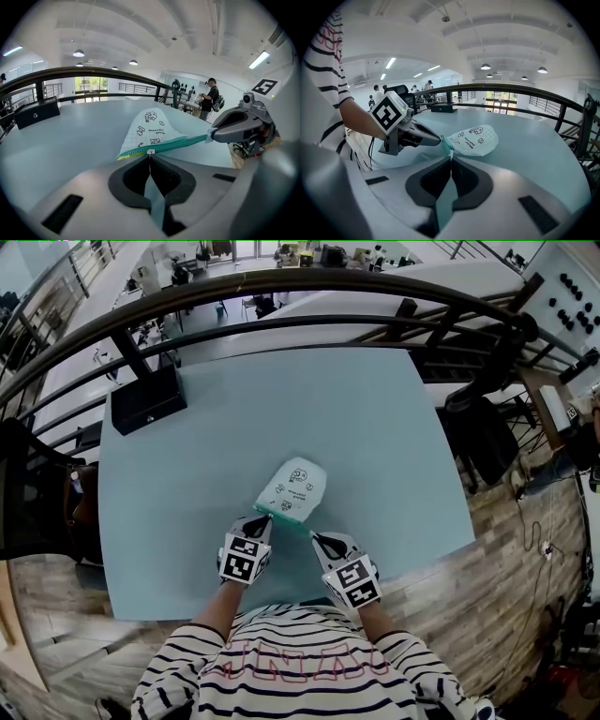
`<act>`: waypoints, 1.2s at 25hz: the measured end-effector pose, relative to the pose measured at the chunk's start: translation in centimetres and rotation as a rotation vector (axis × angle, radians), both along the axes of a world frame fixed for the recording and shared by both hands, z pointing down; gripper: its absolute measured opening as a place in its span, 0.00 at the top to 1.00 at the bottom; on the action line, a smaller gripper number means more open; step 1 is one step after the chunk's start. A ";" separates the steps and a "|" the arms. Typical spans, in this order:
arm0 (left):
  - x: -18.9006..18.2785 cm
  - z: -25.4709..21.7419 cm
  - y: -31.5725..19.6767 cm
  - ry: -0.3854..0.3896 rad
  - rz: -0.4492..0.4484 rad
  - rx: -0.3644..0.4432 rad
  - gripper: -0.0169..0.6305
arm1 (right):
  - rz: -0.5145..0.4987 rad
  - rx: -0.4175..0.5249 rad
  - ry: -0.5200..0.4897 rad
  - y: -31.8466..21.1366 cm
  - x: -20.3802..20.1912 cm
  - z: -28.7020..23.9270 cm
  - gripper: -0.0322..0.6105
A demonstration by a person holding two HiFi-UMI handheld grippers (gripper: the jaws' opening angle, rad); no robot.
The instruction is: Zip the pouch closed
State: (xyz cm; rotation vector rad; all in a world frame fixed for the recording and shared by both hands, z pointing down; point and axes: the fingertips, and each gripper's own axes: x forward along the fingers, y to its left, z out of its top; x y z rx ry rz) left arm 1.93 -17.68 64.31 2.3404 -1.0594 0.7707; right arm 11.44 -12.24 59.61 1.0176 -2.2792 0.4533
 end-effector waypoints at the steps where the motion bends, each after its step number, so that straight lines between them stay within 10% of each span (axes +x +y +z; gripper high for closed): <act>1: 0.0 0.1 -0.1 -0.001 -0.001 -0.001 0.93 | -0.001 -0.001 0.000 0.0 0.0 0.1 0.90; 30: -3.8 2.9 -4.2 -0.167 0.022 0.028 0.93 | 0.037 -0.036 0.035 -1.2 0.1 1.8 0.90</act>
